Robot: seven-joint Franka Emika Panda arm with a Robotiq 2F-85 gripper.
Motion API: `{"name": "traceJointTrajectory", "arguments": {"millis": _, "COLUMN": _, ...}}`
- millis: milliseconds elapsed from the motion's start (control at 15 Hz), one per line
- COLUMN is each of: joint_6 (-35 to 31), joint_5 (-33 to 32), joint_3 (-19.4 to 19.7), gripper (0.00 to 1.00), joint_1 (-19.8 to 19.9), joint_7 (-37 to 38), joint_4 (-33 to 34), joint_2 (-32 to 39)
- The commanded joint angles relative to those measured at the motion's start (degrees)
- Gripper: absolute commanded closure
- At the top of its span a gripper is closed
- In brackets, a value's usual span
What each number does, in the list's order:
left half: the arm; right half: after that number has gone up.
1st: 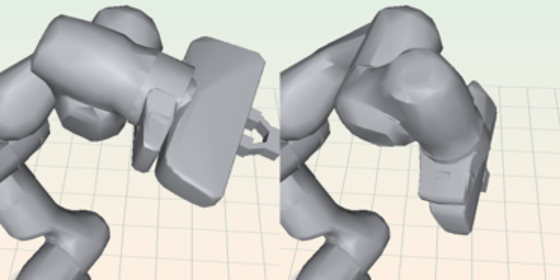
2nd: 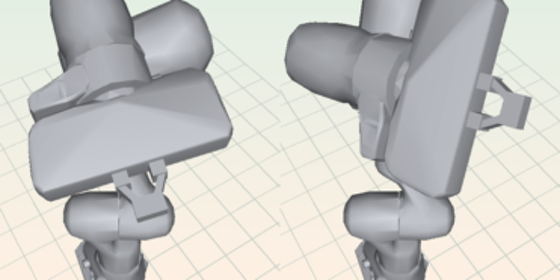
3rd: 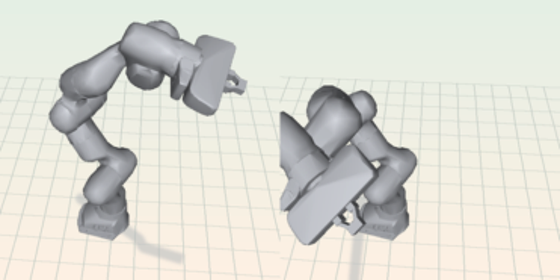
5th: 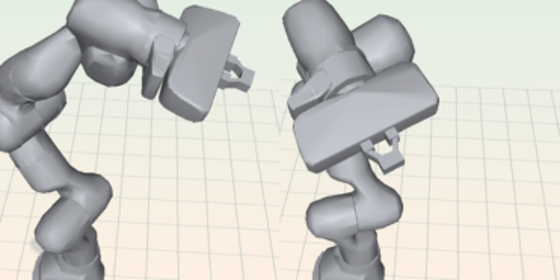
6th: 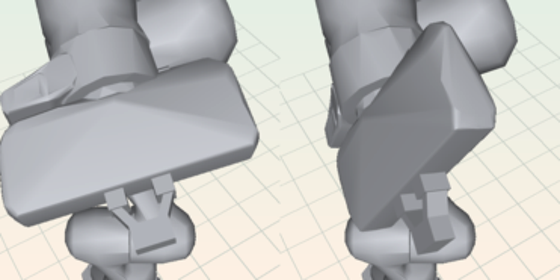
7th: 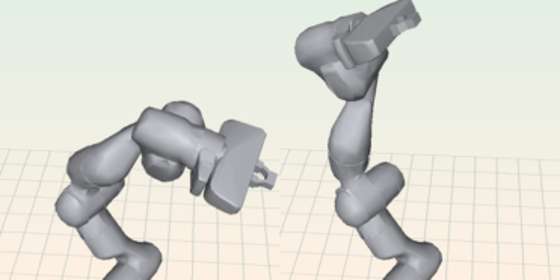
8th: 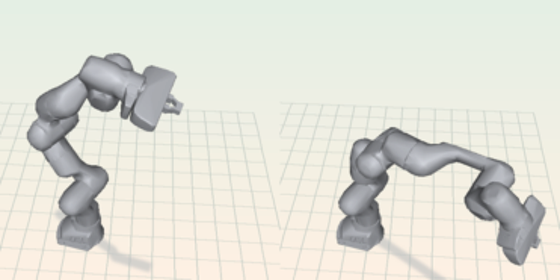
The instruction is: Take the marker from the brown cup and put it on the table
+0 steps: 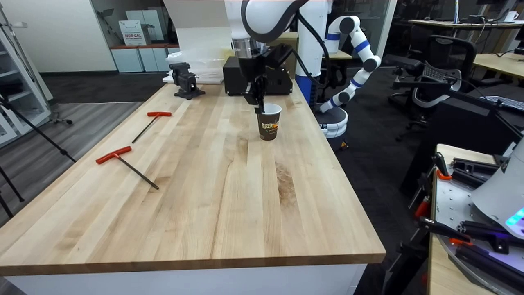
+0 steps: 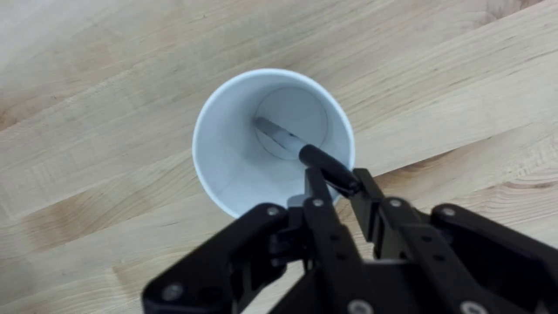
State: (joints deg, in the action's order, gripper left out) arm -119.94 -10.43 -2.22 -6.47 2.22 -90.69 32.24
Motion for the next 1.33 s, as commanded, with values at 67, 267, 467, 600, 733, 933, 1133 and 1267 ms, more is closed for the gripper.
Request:
{"name": "traceJointTrajectory", "arguments": {"millis": 67, "joint_6": 1.2, "joint_5": 0.2, "joint_3": 0.2, "gripper": 0.95, "joint_1": -0.1, "joint_7": -1.1, "joint_4": 1.9, "joint_2": 0.3}}
{"name": "traceJointTrajectory", "arguments": {"millis": 267, "joint_6": 1.3, "joint_5": 0.1, "joint_3": 0.3, "gripper": 0.94, "joint_1": -0.2, "joint_7": -1.2, "joint_4": 2.0, "joint_2": 0.3}}
{"name": "traceJointTrajectory", "arguments": {"millis": 467, "joint_6": 1.4, "joint_5": 0.1, "joint_3": 0.2, "gripper": 1.00, "joint_1": -0.2, "joint_7": -1.6, "joint_4": 2.0, "joint_2": 0.2}}
{"name": "traceJointTrajectory", "arguments": {"millis": 600, "joint_6": 1.4, "joint_5": 0.0, "joint_3": 0.2, "gripper": 0.97, "joint_1": -0.3, "joint_7": -1.9, "joint_4": 1.9, "joint_2": 0.1}}
{"name": "traceJointTrajectory", "arguments": {"millis": 733, "joint_6": 1.4, "joint_5": 0.0, "joint_3": 0.2, "gripper": 0.97, "joint_1": -0.3, "joint_7": -2.1, "joint_4": 1.9, "joint_2": 0.0}}
{"name": "traceJointTrajectory", "arguments": {"millis": 933, "joint_6": 1.8, "joint_5": 0.1, "joint_3": 0.0, "gripper": 0.97, "joint_1": -0.3, "joint_7": -2.5, "joint_4": 1.8, "joint_2": -0.6}}
{"name": "traceJointTrajectory", "arguments": {"millis": 1133, "joint_6": 4.4, "joint_5": 0.1, "joint_3": -0.3, "gripper": 0.97, "joint_1": -0.8, "joint_7": -2.8, "joint_4": 2.0, "joint_2": -2.0}}
{"name": "traceJointTrajectory", "arguments": {"millis": 1267, "joint_6": 7.9, "joint_5": -0.1, "joint_3": -0.6, "gripper": 0.97, "joint_1": -1.4, "joint_7": -3.0, "joint_4": 2.6, "joint_2": -3.5}}
